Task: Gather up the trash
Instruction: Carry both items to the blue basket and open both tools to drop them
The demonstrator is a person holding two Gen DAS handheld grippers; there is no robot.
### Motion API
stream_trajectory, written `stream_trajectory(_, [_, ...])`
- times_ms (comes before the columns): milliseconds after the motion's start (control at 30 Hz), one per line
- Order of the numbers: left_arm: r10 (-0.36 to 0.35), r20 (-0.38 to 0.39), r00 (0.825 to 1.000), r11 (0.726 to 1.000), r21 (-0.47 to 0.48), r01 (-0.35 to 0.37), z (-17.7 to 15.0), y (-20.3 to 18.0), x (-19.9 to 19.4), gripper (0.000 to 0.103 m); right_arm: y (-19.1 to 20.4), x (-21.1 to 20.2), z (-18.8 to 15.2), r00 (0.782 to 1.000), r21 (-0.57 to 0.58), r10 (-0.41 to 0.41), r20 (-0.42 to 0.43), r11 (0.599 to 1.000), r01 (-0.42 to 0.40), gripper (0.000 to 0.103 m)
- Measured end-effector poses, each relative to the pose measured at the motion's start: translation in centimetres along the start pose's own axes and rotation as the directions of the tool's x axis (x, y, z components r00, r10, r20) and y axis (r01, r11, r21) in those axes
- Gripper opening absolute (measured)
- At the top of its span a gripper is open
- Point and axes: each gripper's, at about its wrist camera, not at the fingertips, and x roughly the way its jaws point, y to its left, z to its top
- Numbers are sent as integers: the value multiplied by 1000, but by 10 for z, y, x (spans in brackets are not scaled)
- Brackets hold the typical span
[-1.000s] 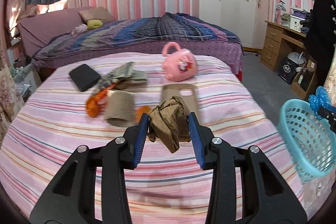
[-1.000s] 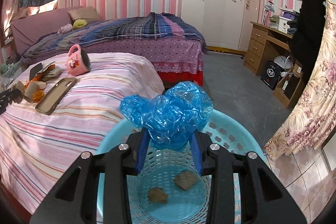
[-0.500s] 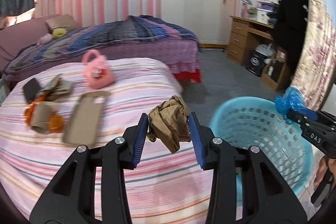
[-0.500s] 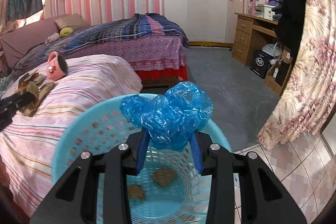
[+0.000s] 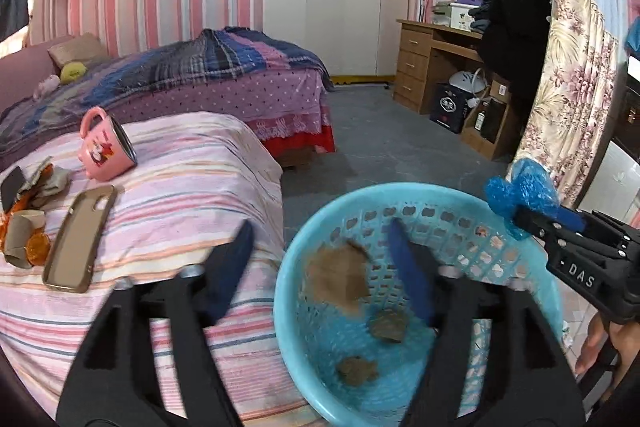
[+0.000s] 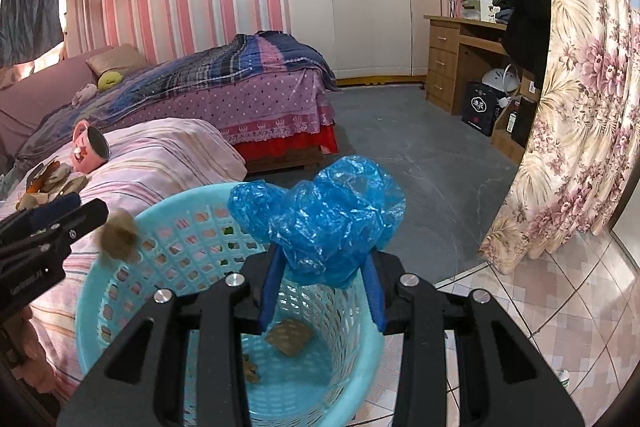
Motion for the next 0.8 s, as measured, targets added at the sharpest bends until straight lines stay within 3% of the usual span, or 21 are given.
stream_trajectory(100, [18, 7, 1000, 1000, -6, -18, 1, 6, -1, 84, 1, 0, -2, 1000, -10, 1, -7, 1000, -1, 36])
stream_trajectory(567, [138, 19, 990, 989, -59, -137, 1, 68, -17, 93, 25, -3, 2, 1000, -51, 28, 14, 998, -28, 39])
stream_trajectory(633, [158, 20, 987, 985, -67, -157, 0, 81, -23, 94, 34, -4, 3, 999, -71, 27, 17, 997, -26, 47])
stream_trajectory(733, [176, 24, 984, 981, -89, -173, 0, 99, -32, 94, 46, -8, 3, 999, -94, 23, 38, 995, -19, 67])
stream_trajectory(800, [189, 26, 982, 977, -103, -185, 0, 110, -37, 94, 53, -10, 4, 999, -98, 25, 46, 995, -20, 72])
